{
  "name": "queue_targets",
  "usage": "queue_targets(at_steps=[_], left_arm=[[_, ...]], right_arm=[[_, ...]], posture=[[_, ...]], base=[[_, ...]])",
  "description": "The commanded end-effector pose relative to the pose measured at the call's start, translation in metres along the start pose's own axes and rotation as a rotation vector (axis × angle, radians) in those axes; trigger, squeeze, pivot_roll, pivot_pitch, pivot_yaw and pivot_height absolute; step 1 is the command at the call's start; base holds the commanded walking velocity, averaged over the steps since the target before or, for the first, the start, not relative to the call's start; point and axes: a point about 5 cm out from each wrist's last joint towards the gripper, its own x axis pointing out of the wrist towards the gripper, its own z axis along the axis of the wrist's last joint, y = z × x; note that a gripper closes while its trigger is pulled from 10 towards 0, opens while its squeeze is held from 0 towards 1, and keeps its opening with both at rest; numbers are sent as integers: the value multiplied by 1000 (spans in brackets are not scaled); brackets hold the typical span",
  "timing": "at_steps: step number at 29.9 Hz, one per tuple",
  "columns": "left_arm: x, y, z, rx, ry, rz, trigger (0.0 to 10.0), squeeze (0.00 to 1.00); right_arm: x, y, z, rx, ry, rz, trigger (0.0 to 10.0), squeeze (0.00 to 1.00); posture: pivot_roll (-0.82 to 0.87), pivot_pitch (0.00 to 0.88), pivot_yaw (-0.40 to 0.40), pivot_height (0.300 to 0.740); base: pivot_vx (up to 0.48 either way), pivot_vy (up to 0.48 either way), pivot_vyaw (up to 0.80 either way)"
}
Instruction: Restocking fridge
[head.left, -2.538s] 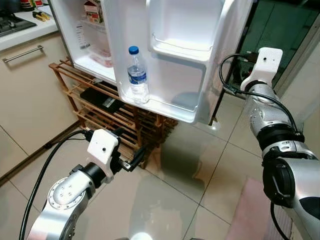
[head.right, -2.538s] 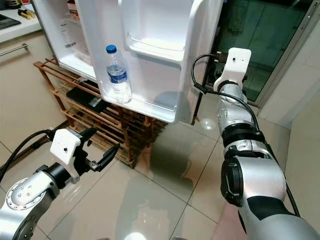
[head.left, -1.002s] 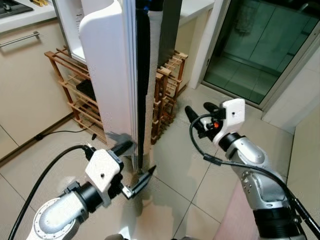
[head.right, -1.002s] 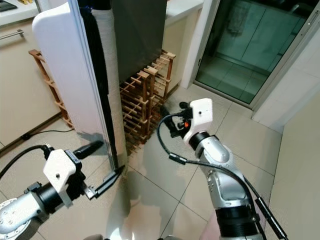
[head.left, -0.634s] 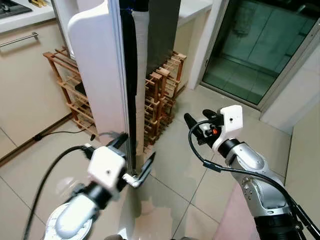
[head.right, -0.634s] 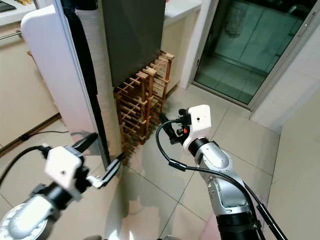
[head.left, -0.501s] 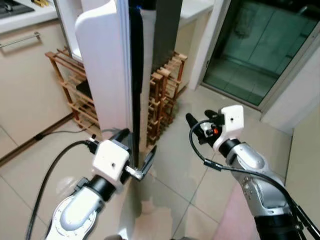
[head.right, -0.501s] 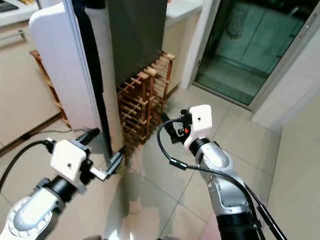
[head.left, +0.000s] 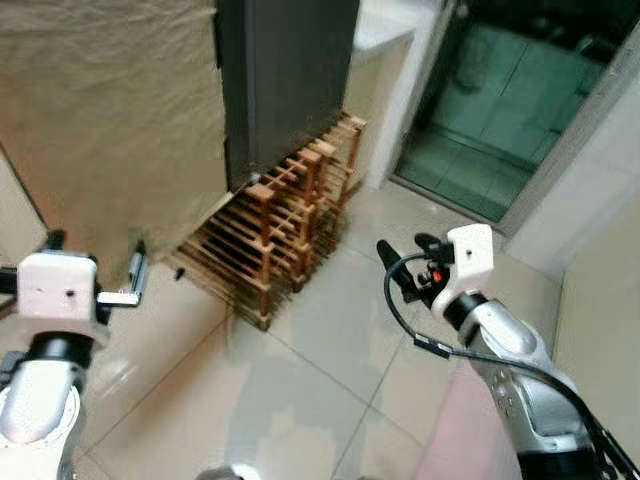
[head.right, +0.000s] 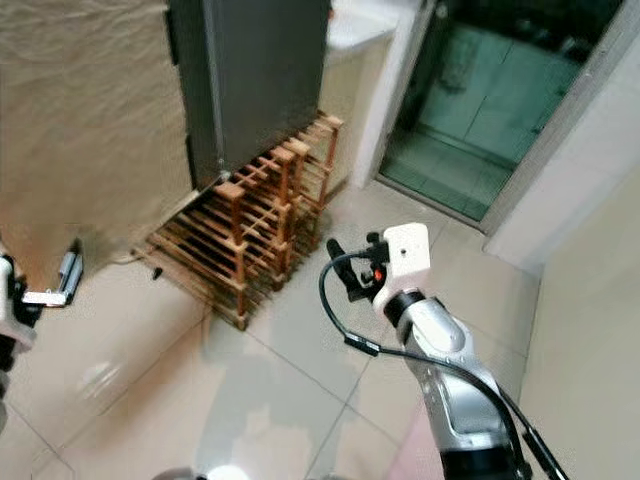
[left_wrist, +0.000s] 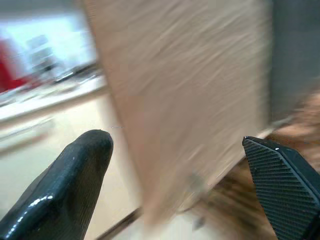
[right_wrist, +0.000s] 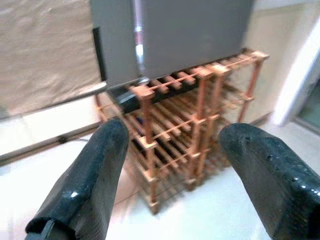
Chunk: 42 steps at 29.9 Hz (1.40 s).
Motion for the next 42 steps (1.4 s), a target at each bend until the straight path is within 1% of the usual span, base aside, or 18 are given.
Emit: queue_targets(at_steps=[1, 4, 6, 7, 8, 9, 10, 12, 15, 16, 17, 18, 21, 25, 26, 28, 35, 42], left_arm=[[4, 8, 0, 28, 0, 79, 10000, 0], [6, 11, 0, 40, 3, 87, 10000, 0], [11, -4, 2, -20, 1, -16, 10000, 0], [11, -4, 2, -20, 1, -16, 10000, 0], [16, -30, 6, -94, 2, -161, 10000, 0], [17, -41, 8, -121, 1, -212, 10000, 0], [17, -41, 8, -121, 1, -212, 10000, 0], [21, -63, 10, -147, 7, -294, 10000, 0], [29, -99, 11, -190, 18, -405, 10000, 0], [30, -108, 12, -202, 21, -434, 10000, 0], [30, -108, 12, -202, 21, -434, 10000, 0], [33, -127, 17, -211, 9, -509, 10000, 0], [42, -144, 26, -223, -8, -557, 10000, 0], [46, -149, 31, -213, -24, -576, 10000, 0], [48, -152, 36, -222, -48, -583, 10000, 0], [50, -158, 41, -266, -40, -594, 10000, 0], [50, -160, 40, -241, -57, -597, 10000, 0], [40, -155, 32, -244, -30, -607, 10000, 0]], right_arm=[[-2, -5, 3, -11, 4, -17, 10000, 0], [-3, -6, 2, -12, 7, -23, 10000, 0], [-4, -7, 3, -3, 9, -42, 10000, 0], [-4, -7, 3, -3, 9, -42, 10000, 0], [-6, -11, 3, 13, 12, -90, 10000, 0], [-7, -14, 3, 22, 10, -121, 10000, 0], [-7, -14, 3, 22, 10, -121, 10000, 0], [-9, -21, 1, 48, 4, -205, 10000, 0], [-19, -32, -4, 43, 8, -321, 10000, 0], [-21, -33, -5, 39, 9, -340, 10000, 0], [-21, -33, -5, 39, 9, -340, 10000, 0], [-28, -34, -4, 39, 4, -368, 10000, 0], [-36, -31, 0, 42, -10, -396, 10000, 0], [-38, -29, 1, 53, -21, -413, 10000, 0], [-39, -28, 1, 66, -24, -424, 10000, 0], [-43, -25, -1, 81, -18, -456, 10000, 0], [-47, -23, -3, 80, -7, -473, 10000, 0], [-46, -21, -3, 60, 17, -454, 10000, 0]], posture=[[83, 40, -99, 740], [77, 42, -104, 740], [72, 42, -106, 740], [72, 42, -106, 740], [68, 45, -112, 740], [66, 47, -112, 740], [66, 47, -112, 740], [58, 48, -109, 740], [36, 46, -89, 740], [25, 43, -79, 740], [25, 43, -79, 740], [-4, 38, -51, 740], [-27, 36, -18, 740], [-37, 36, -4, 740], [-50, 35, 14, 740], [-59, 37, 28, 740], [-62, 40, 35, 740], [-62, 43, 18, 740]], base=[[0, 0, 0], [0, 0, 0], [0, 0, 0], [0, 0, 0], [0, 0, 0], [0, 0, 0], [0, 0, 0], [0, 0, 0], [0, 0, 0], [0, 0, 0], [0, 0, 0], [0, 0, 0], [0, 0, 0], [0, 0, 0], [0, 0, 0], [0, 0, 0], [0, 0, 0], [0, 0, 0]])
